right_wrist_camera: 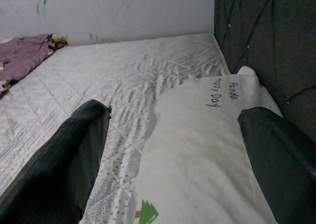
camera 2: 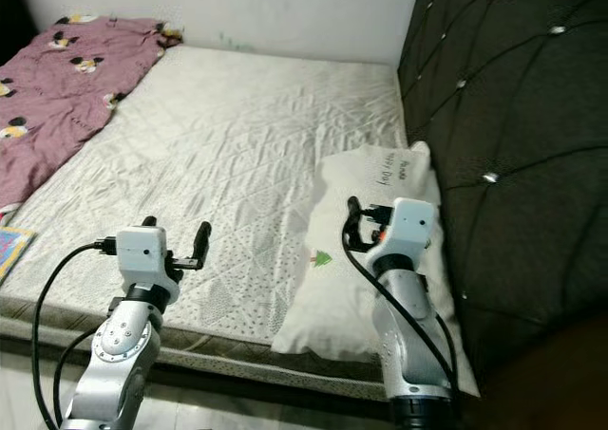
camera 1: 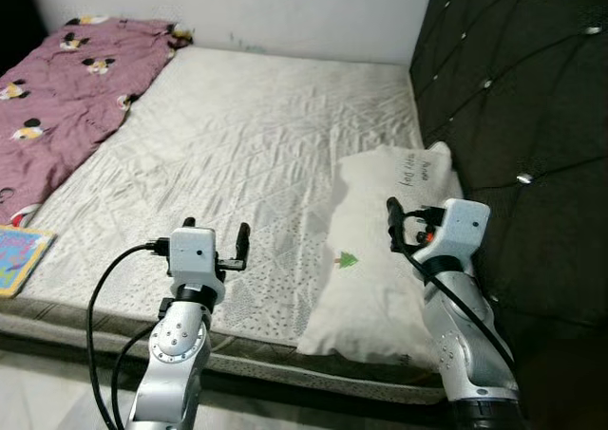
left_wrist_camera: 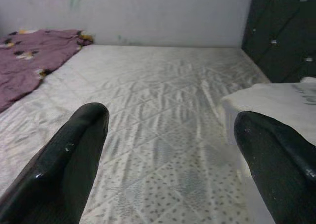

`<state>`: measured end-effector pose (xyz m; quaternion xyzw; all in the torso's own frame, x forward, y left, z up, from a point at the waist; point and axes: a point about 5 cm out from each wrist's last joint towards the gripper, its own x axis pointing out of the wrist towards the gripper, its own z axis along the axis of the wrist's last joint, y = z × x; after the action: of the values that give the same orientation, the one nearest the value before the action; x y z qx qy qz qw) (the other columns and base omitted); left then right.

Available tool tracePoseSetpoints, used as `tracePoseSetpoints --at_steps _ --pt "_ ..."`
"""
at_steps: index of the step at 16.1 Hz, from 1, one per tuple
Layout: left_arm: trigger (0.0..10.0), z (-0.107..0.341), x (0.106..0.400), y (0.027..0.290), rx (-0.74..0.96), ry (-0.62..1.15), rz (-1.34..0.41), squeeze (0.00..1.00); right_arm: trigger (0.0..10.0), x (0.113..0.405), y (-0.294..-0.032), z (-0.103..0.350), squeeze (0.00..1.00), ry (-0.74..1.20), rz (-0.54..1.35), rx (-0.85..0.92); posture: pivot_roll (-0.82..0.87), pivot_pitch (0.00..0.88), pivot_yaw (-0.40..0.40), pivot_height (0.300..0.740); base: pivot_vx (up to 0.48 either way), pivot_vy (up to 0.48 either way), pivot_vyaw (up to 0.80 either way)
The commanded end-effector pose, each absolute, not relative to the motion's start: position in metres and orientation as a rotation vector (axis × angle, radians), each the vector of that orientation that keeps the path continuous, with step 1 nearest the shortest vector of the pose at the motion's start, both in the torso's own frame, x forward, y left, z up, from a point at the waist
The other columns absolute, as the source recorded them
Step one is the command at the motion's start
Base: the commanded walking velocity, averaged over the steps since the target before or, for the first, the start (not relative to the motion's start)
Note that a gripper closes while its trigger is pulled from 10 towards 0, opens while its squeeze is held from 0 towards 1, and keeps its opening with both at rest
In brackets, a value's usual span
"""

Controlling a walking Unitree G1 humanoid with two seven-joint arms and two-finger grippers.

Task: Clean up the room

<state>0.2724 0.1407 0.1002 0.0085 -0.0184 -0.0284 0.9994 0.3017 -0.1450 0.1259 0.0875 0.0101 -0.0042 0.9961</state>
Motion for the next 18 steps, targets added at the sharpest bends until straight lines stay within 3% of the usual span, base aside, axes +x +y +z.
tracePoseSetpoints --at_steps 1,18 --pt "10.0 0.1032 0.2718 0.1398 0.013 -0.044 -0.061 0.0 10.0 0.3009 -0.1486 0.1289 0.0 0.015 -0.015 0.174 -0.02 0.046 -0.02 0.74 0.0 0.0 -0.8" --pt "10.0 0.1033 0.2716 0.1405 0.013 -0.039 -0.054 0.0 10.0 0.3025 -0.1443 0.1207 0.0 0.086 0.056 0.194 -0.02 0.065 -0.033 0.74 0.0 0.346 -0.03"
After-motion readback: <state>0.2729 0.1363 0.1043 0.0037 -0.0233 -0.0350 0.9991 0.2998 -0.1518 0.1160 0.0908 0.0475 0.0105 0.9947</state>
